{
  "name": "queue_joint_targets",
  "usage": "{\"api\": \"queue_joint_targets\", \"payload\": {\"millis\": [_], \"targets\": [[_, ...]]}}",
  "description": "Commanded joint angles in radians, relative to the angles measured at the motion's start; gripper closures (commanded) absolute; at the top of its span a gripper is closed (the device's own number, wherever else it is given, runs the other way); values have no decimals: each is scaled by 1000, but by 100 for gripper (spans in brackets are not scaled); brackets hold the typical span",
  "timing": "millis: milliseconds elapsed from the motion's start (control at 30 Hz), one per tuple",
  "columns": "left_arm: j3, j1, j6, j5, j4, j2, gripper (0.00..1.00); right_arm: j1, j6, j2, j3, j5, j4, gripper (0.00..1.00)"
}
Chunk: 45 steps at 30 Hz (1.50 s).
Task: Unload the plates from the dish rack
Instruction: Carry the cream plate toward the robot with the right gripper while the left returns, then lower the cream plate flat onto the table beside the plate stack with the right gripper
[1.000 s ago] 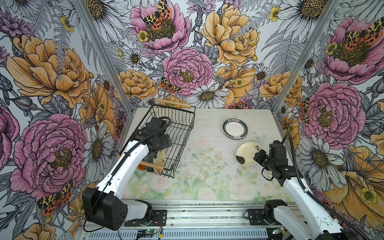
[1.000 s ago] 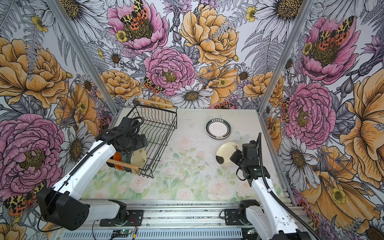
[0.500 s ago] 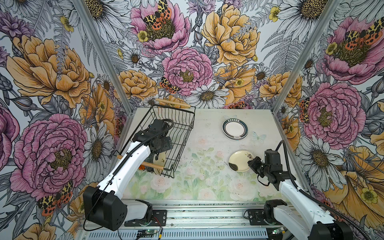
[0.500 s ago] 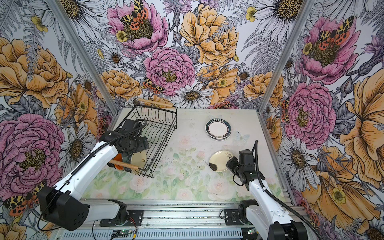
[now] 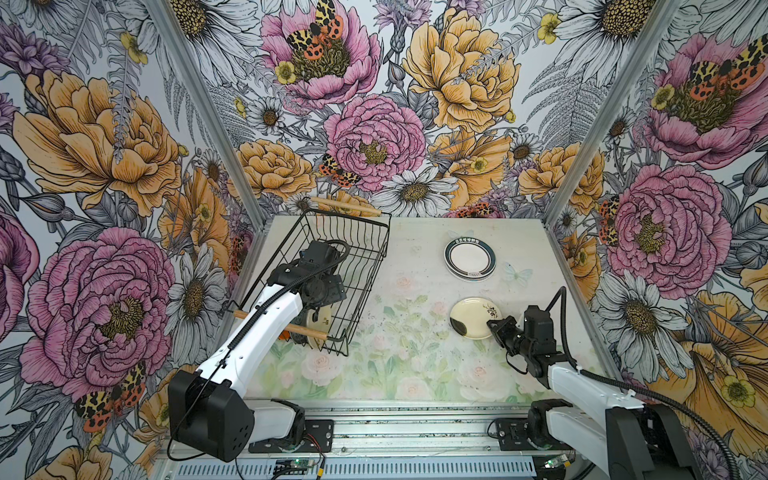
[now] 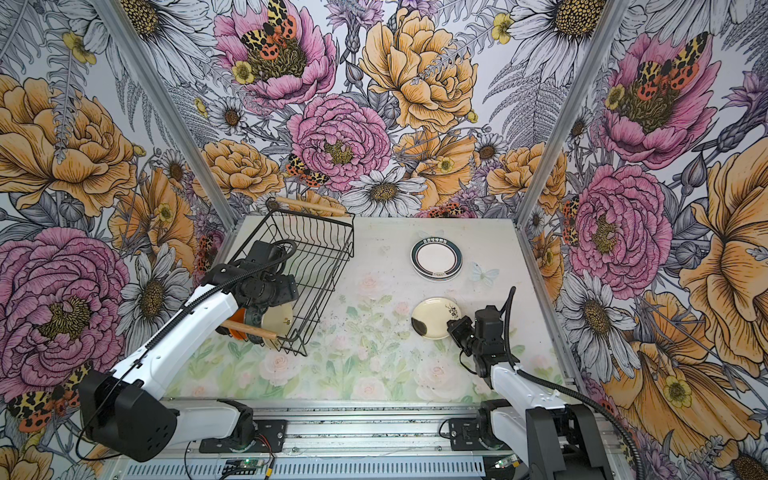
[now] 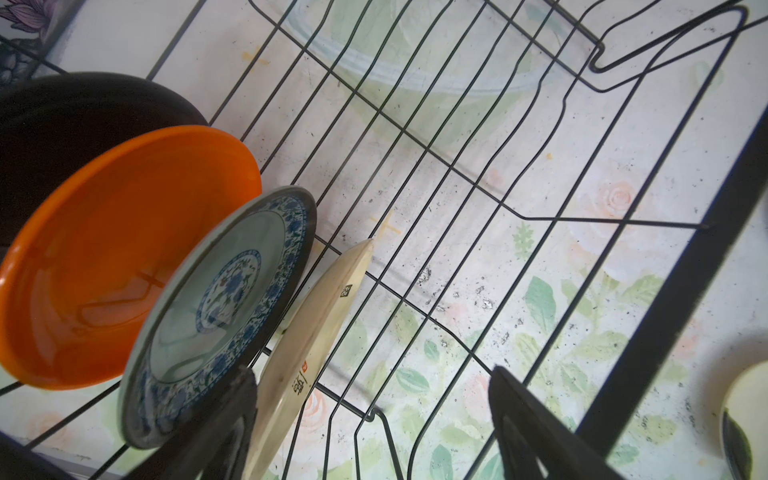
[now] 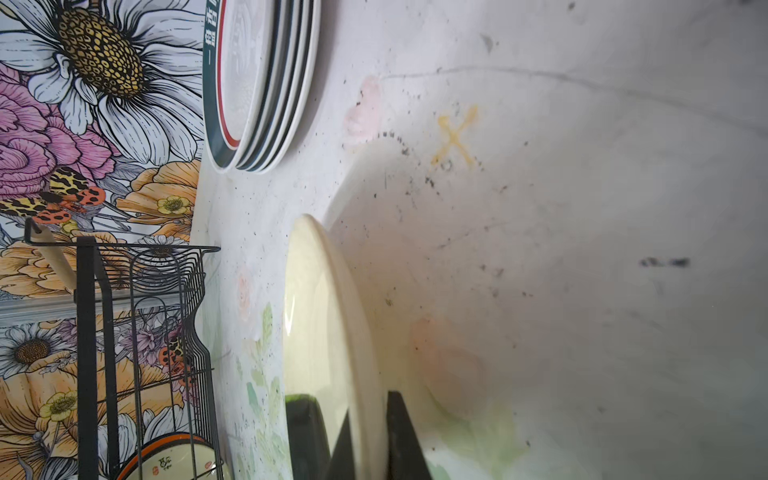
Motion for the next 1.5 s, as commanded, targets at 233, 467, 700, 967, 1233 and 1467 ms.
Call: {"api": "queue_joint_targets", "payload": {"millis": [233,467,700,967,1233,1467], "targets": [[-23,25,31,4,35,-56,13,24,36,174,19,-41,264,100],[-33,38,32,4,37,-77,13,41,58,337,24,-57,431,100],[-39,47,35,26,42,-75,13,51,67,470,25,-57,542,100],[-42,55,38,36,46,-70,13,55,65,556,23,-53,596,73],[-51,69,38,53,53,-81,13,59,47,549,20,-32,548,51],[-51,74,50,55,47,-85,12,64,40,441,19,40,317,27]]}}
